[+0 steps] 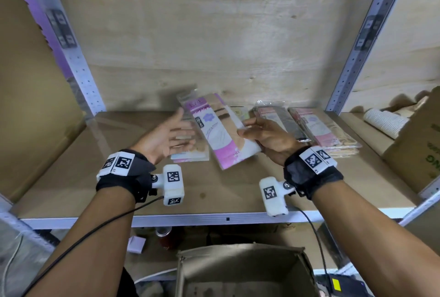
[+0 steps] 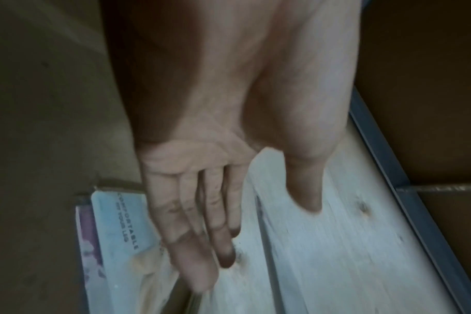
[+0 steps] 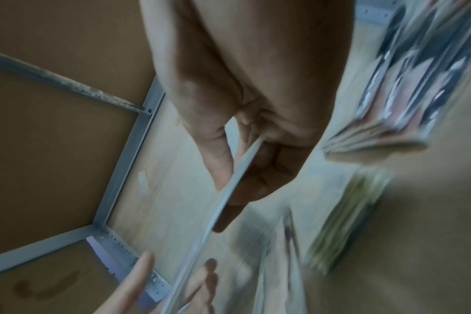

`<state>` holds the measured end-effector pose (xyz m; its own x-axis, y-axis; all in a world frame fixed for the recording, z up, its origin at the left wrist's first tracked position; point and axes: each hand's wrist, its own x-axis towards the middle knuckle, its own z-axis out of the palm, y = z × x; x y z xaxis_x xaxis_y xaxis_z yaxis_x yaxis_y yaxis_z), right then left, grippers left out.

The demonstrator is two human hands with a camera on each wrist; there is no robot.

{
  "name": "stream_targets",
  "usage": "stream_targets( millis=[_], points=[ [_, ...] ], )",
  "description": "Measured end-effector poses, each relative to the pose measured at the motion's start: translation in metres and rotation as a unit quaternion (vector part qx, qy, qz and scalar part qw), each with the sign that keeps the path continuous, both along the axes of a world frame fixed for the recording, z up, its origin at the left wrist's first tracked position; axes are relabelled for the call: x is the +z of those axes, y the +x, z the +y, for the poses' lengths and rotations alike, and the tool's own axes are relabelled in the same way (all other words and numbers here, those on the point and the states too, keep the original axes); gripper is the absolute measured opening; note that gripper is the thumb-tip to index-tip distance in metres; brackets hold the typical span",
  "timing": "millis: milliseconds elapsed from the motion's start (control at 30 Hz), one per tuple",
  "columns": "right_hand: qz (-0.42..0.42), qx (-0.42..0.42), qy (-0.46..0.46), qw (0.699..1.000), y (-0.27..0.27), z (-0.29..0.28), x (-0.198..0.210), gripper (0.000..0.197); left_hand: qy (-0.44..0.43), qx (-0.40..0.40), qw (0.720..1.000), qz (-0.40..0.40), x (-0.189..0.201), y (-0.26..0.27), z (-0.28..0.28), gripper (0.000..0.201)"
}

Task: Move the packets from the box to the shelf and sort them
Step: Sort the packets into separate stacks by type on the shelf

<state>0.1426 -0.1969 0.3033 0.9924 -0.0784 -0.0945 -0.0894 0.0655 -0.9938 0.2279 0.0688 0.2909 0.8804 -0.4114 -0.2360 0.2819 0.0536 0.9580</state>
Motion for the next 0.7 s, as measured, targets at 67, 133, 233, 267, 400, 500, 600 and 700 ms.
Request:
stream_targets(
  millis=[67, 133, 233, 267, 400, 500, 600, 700],
  points=[
    [0.006, -0.03, 0.026, 0.999, 0.014, 0.02, 0.003, 0.034, 0.051, -0.042, 0.998, -0.019, -0.002, -0.007, -0.001, 0.06],
    [0.012, -0.054, 0.023, 0.998, 0.025, 0.038, 0.005, 0.03, 0.078, -0.06, 0.995, -0.032, -0.002, -0.011, 0.001, 0.046],
    [0.018, -0.062, -0.021, 0.998, 0.042, 0.058, 0.005, 0.023, 0.103, -0.03, 0.993, -0.057, -0.002, -0.011, 0.006, 0.032],
    [0.023, -0.059, -0.034, 0.997, 0.047, 0.063, 0.004, 0.024, 0.109, -0.02, 0.992, -0.066, -0.002, -0.01, 0.008, 0.03],
    [0.059, -0.037, -0.103, 0.992, 0.066, 0.075, 0.004, 0.031, 0.15, 0.021, 0.983, -0.102, -0.003, -0.001, 0.013, 0.025],
    [0.079, -0.019, -0.196, 0.977, 0.078, 0.081, 0.005, 0.035, 0.184, 0.056, 0.974, -0.117, -0.008, 0.009, 0.018, 0.025],
    [0.092, -0.022, -0.299, 0.949, 0.088, 0.087, 0.006, 0.024, 0.216, 0.077, 0.965, -0.123, -0.016, 0.017, 0.019, 0.021],
    [0.112, -0.015, -0.415, 0.903, 0.095, 0.09, 0.004, 0.033, 0.248, 0.102, 0.955, -0.126, -0.023, 0.022, 0.017, 0.017]
  ],
)
